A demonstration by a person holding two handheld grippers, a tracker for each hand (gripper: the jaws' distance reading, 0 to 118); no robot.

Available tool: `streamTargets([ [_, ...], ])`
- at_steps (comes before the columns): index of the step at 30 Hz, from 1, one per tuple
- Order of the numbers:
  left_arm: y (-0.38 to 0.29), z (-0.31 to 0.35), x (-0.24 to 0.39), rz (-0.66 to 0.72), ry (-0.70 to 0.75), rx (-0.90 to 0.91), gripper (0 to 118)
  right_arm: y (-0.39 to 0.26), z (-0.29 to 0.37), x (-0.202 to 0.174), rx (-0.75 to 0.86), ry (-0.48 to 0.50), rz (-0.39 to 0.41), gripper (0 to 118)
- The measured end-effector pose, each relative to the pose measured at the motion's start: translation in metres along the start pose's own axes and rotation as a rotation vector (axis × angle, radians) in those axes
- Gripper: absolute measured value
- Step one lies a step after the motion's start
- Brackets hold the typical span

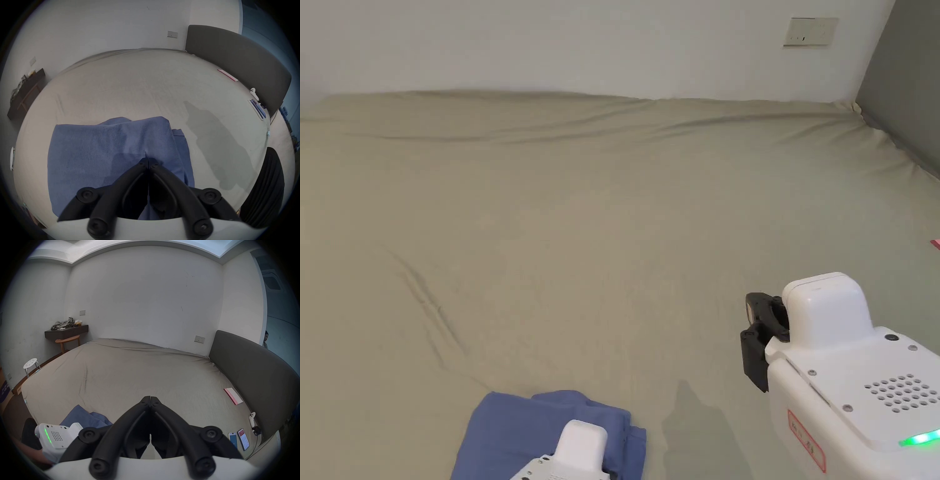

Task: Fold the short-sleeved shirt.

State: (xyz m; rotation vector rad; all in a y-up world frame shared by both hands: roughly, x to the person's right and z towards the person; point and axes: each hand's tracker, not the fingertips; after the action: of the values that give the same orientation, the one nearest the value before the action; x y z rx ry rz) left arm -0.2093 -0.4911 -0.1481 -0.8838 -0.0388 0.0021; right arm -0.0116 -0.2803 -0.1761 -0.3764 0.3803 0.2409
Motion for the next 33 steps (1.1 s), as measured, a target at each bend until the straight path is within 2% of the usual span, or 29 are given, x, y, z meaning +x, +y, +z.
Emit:
streamTargets([
  [5, -0.005, 0.0, 0.012, -0.009, -0.094, 0.006, 1, -0.001, -0.008, -0.003, -0.007, 0.011, -0.009, 0],
  [6, -0.006, 0.002, 0.016, -0.017, -0.148, 0.006, 1, -0.001, -0.009, -0.005, -0.008, 0.014, -0.007, 0],
  [10, -0.013, 0.009, 0.018, 0.052, -0.525, -0.1, 1, -0.001, -0.017, -0.012, -0.014, 0.028, 0.004, 0],
  [11, -0.015, 0.015, 0.013, 0.102, -0.542, -0.083, 1, -0.001, -0.018, -0.014, -0.015, 0.03, 0.003, 0],
  [15, -0.011, 0.045, -0.03, 0.186, -0.506, 0.048, 1, -0.007, -0.028, -0.023, -0.034, 0.078, -0.004, 0],
  [18, -0.006, 0.066, -0.085, 0.24, -0.363, 0.151, 1, -0.02, -0.04, -0.04, -0.079, 0.169, 0.017, 0],
  [20, -0.005, 0.077, -0.124, 0.272, -0.25, 0.187, 1, -0.035, -0.053, -0.058, -0.119, 0.222, 0.061, 0],
  [22, -0.006, 0.083, -0.155, 0.317, -0.197, 0.203, 1, -0.053, -0.066, -0.077, -0.171, 0.281, 0.099, 0],
  [24, -0.01, 0.089, -0.184, 0.354, -0.153, 0.207, 1, -0.075, -0.083, -0.098, -0.25, 0.352, 0.096, 0],
  [26, -0.013, 0.088, -0.2, 0.371, -0.115, 0.199, 1, -0.098, -0.098, -0.115, -0.344, 0.376, 0.106, 0],
  [28, -0.016, 0.086, -0.214, 0.373, -0.115, 0.174, 1, -0.123, -0.112, -0.13, -0.425, 0.394, 0.163, 0],
  [30, -0.02, 0.08, -0.223, 0.382, -0.124, 0.151, 1, -0.146, -0.127, -0.139, -0.543, 0.37, 0.199, 0],
  [33, -0.025, 0.07, -0.229, 0.429, -0.117, 0.118, 1, -0.162, -0.139, -0.136, -0.552, 0.367, 0.154, 0],
])
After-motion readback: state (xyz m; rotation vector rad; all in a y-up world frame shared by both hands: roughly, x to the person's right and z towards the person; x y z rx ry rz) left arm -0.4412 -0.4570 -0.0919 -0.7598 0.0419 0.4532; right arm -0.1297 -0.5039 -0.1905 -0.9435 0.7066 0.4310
